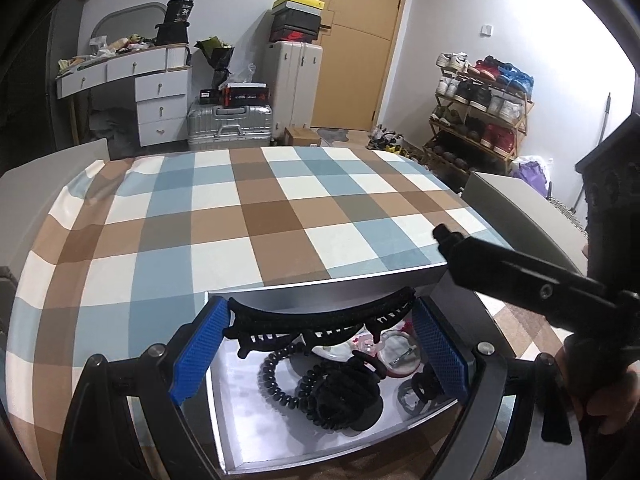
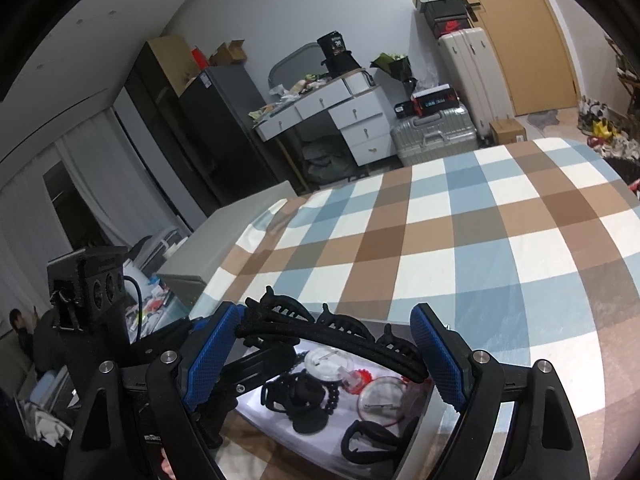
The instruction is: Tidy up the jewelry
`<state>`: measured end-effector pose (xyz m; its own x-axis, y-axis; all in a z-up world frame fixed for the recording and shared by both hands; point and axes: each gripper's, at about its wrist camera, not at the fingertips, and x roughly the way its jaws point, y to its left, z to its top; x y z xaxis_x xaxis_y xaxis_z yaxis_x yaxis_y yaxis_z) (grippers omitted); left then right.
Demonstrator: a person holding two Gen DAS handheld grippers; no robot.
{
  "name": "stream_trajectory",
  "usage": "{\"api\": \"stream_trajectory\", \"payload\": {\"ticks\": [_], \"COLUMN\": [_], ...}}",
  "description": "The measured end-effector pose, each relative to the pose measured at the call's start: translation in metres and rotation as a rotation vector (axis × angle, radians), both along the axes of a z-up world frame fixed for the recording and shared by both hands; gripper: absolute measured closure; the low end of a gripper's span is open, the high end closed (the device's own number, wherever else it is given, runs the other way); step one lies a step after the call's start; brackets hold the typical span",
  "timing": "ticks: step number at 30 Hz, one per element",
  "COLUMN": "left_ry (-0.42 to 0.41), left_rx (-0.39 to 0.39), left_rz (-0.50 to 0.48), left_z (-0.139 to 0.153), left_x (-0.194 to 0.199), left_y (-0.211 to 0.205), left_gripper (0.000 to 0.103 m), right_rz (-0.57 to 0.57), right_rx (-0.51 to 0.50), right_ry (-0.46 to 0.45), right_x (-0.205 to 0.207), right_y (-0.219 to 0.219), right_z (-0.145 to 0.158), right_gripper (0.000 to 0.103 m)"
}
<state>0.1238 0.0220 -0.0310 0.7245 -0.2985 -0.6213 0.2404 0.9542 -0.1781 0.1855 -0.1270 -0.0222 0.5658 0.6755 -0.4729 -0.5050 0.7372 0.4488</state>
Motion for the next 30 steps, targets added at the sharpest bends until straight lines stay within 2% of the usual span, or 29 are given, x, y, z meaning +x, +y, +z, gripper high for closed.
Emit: {"api": "stream_trajectory", "payload": {"ticks": [3,7,12,21,26,30], "left_ry": [0.014,0.027,0.041,0.089,0.059,0.013], "left_rx": [-0.047,-0.035,-0.074,-0.02,-0.012,0.005], "left_rz": [-0.048,-0.056,-0.095,-0.079,-0.074,-0.021], "left_z": [-0.001,-0.002,-0.003,-0.007,-0.002,0.006], "left_x": [0.0,0.002,0.002,0.005,-0.004,-0.01], "left_y": [0.0,-0.001,0.0,-0.006,-0.004,-0.001], "left_gripper": [0.014,0.013,0.013,0.009,0.006,0.006], "right_rz": [-0.009,-0.017,-0.017,-0.002,-0.027,-0.07], "right_rx": [0.003,0.006,-0.02,-0.005,0.015,0.019], "right_ry": [0.03,0.063,0.072,0.073,0.059,0.019], "right_x": [0.003,0.007,0.007,0.005,-0.001,-0.011], "right_y": [0.001,0.002,0.004,0.005,-0.005,-0.018], "right_z": [-0.002,-0.005,-0.006,-0.003,0.001,0.007], "right_gripper": [0.015,0.015,0.015,0.014,0.014,0.014]}}
